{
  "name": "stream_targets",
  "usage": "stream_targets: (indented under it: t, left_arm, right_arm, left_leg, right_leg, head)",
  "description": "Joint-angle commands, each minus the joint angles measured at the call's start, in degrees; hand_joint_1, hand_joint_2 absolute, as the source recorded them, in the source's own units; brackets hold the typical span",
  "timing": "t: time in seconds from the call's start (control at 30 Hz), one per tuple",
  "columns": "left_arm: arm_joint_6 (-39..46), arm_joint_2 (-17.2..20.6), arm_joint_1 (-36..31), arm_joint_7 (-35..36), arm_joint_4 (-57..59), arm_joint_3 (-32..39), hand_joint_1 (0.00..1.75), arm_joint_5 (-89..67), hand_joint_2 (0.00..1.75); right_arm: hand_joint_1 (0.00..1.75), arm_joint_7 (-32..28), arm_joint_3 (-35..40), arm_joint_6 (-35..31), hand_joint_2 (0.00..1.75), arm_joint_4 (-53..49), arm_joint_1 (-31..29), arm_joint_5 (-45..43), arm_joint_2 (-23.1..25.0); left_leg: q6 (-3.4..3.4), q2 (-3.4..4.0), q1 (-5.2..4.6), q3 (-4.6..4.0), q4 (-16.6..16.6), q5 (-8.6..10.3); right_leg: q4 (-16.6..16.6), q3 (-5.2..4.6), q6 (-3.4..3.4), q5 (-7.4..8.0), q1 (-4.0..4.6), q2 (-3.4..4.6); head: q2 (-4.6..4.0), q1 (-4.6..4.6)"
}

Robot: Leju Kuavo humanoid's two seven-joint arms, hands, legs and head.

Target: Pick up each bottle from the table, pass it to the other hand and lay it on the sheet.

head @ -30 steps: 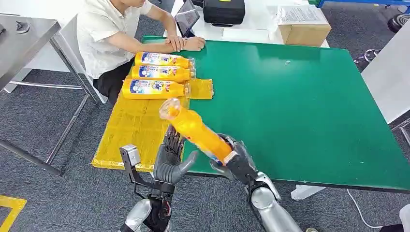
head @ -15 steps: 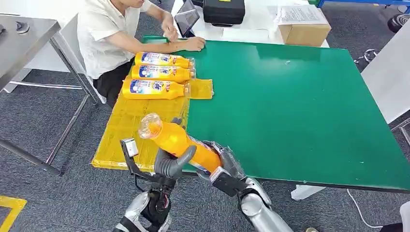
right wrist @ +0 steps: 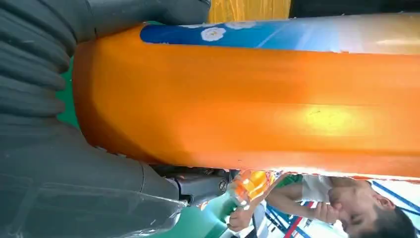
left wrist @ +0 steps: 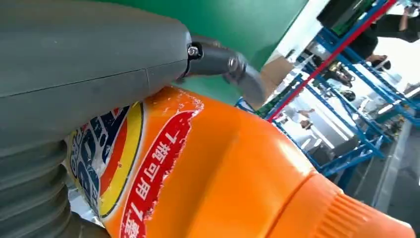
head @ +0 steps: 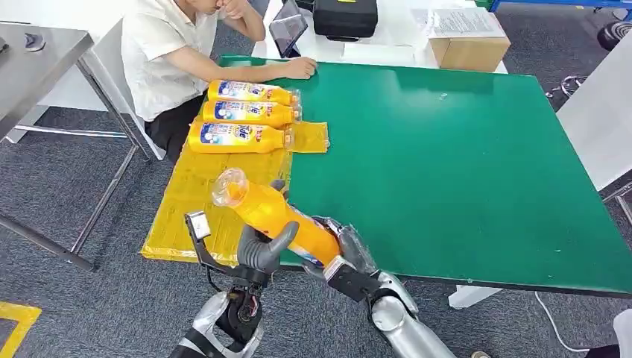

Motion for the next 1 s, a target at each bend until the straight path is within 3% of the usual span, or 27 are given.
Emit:
stream_targets:
  t: [0.03,0.07,0.1,0.3,0.33,0.37,0.43,0.5,0.53,0.6,0.67,0.83,0.9,0.93,1.0]
  left_arm:
    - [0.23,-0.07,-3.30,-0.57,4.16,0.84,1.75,-0.01,1.75]
    - [0.42,-0.08,-2.98,-1.38,3.29,1.23,1.75,-0.61,1.75]
    - [0.70,-0.07,-2.93,-1.85,2.75,1.55,1.75,-1.02,1.75]
    - [4.88,0.17,-2.43,-4.98,-0.15,5.10,1.75,-4.32,1.75]
    - [6.23,0.22,-2.47,-5.02,-0.05,6.34,1.75,-4.24,1.75]
    - [6.85,0.44,-2.44,-4.49,-0.35,7.21,1.75,-3.64,1.75]
    - [10.84,1.08,-1.90,-6.10,-2.32,9.75,1.75,-4.25,1.75]
    - [15.23,1.86,-0.21,-8.03,-6.39,11.35,1.75,-6.99,1.75]
    - [21.31,1.71,0.98,-12.14,-9.51,13.20,1.75,-11.74,1.75]
    - [28.65,1.25,2.10,-17.81,-14.41,14.40,1.75,-18.62,1.75]
    - [31.22,0.93,3.30,-18.70,-20.03,14.37,1.75,-21.16,1.75]
    - [31.28,2.67,3.03,-17.24,-21.03,13.40,1.75,-23.26,1.75]
    - [35.06,8.29,-2.46,-12.46,-8.21,7.21,1.75,-36.53,1.75]
    - [35.35,9.78,-6.33,-6.04,2.48,4.59,1.75,-53.25,1.75]
    - [35.42,9.32,-9.74,-7.49,12.25,5.11,1.75,-57.10,1.75]
  right_arm:
    - [1.31,-0.70,5.03,1.54,1.75,0.76,-1.30,0.07,0.25]
    - [0.49,-0.25,4.55,1.89,1.75,1.16,-1.05,-0.58,0.56]
    - [0.00,0.18,4.49,2.64,1.75,1.53,-0.75,-1.07,0.58]
    - [0.00,-1.24,3.03,2.07,1.75,2.93,1.14,-3.08,2.51]
    - [0.00,-1.93,2.27,0.48,0.00,2.06,1.56,-3.23,2.66]
    - [0.00,-2.54,1.71,-1.10,0.00,1.30,1.94,-3.15,2.68]
    - [0.00,-3.11,-1.20,-16.75,0.00,-6.53,4.77,-2.24,2.28]
    - [0.00,-3.11,-4.18,-24.70,0.00,-9.59,6.74,-1.57,1.65]
    - [0.00,-3.11,-11.22,-30.62,0.00,-13.85,9.96,3.31,2.64]
    - [0.00,-3.11,-19.88,-30.62,0.00,-21.15,14.82,9.19,3.69]
    - [0.00,-3.11,-26.99,-30.62,0.00,-27.71,18.19,9.81,4.88]
    - [0.00,-3.11,-31.47,-30.62,0.00,-30.57,18.59,5.43,5.93]
    - [0.00,-3.11,-32.13,-30.62,0.00,-32.16,18.50,4.66,6.86]
    - [0.00,-3.11,-30.82,-30.62,0.00,-31.88,18.29,3.52,6.22]
    - [0.00,-3.11,-29.67,-30.62,0.00,-30.86,17.28,2.90,6.02]
  left_leg:
    - [-0.10,0.05,0.06,0.22,-0.02,-0.10]
    - [-0.08,0.04,0.03,0.16,-0.03,-0.06]
    - [-0.13,0.07,0.06,0.30,0.00,-0.15]
    - [-0.13,-0.01,0.09,0.28,-0.02,-0.12]
    - [-0.10,0.05,0.08,0.19,-0.01,-0.09]
    - [-0.15,0.10,0.09,0.34,-0.02,-0.16]
    - [-0.17,0.10,0.12,0.37,0.03,-0.20]
    - [-0.14,0.07,0.10,0.28,0.02,-0.16]
    - [-0.09,0.06,0.04,0.14,0.01,-0.09]
    - [-0.13,0.04,0.08,0.28,0.03,-0.19]
    - [-0.06,-0.15,0.03,-0.03,0.04,-0.05]
    - [-0.11,-0.13,0.01,0.08,0.06,-0.16]
    - [-0.12,-0.13,0.02,0.19,0.01,-0.14]
    - [-0.16,-0.04,0.04,0.35,0.02,-0.22]
    - [-0.18,-0.26,-0.02,0.41,-0.24,0.00]
  right_leg:
    - [-0.03,0.21,-0.10,-0.07,0.05,0.07]
    - [-0.02,0.15,-0.08,-0.05,0.03,0.06]
    - [-0.01,0.28,-0.13,-0.12,0.06,0.10]
    - [-0.04,0.27,-0.13,-0.11,0.09,0.01]
    - [-0.03,0.16,-0.11,-0.07,0.08,0.07]
    - [-0.01,0.28,-0.15,-0.13,0.08,0.12]
    - [0.03,0.32,-0.18,-0.17,0.11,0.13]
    - [0.02,0.23,-0.15,-0.14,0.09,0.09]
    - [0.02,0.08,-0.09,-0.08,0.03,0.08]
    - [0.04,0.25,-0.14,-0.18,0.07,0.07]
    - [0.07,-0.02,-0.06,-0.12,0.02,-0.15]
    - [0.09,0.11,-0.11,-0.21,0.00,-0.09]
    - [0.04,0.22,-0.12,-0.17,0.01,-0.08]
    - [0.03,0.36,-0.17,-0.22,0.03,0.01]
    - [-0.13,0.39,-0.19,-0.10,-0.03,-0.24]
  head:
    - [0.00,0.00]
    - [0.00,0.00]
    - [0.00,0.00]
    - [0.00,0.02]
    - [0.00,0.00]
    - [0.00,0.00]
    - [0.00,0.00]
    - [0.00,0.00]
    - [0.00,0.00]
    - [0.00,0.00]
    - [0.00,0.02]
    - [0.00,0.02]
    - [0.00,0.02]
    - [0.00,0.02]
    - [0.00,0.02]
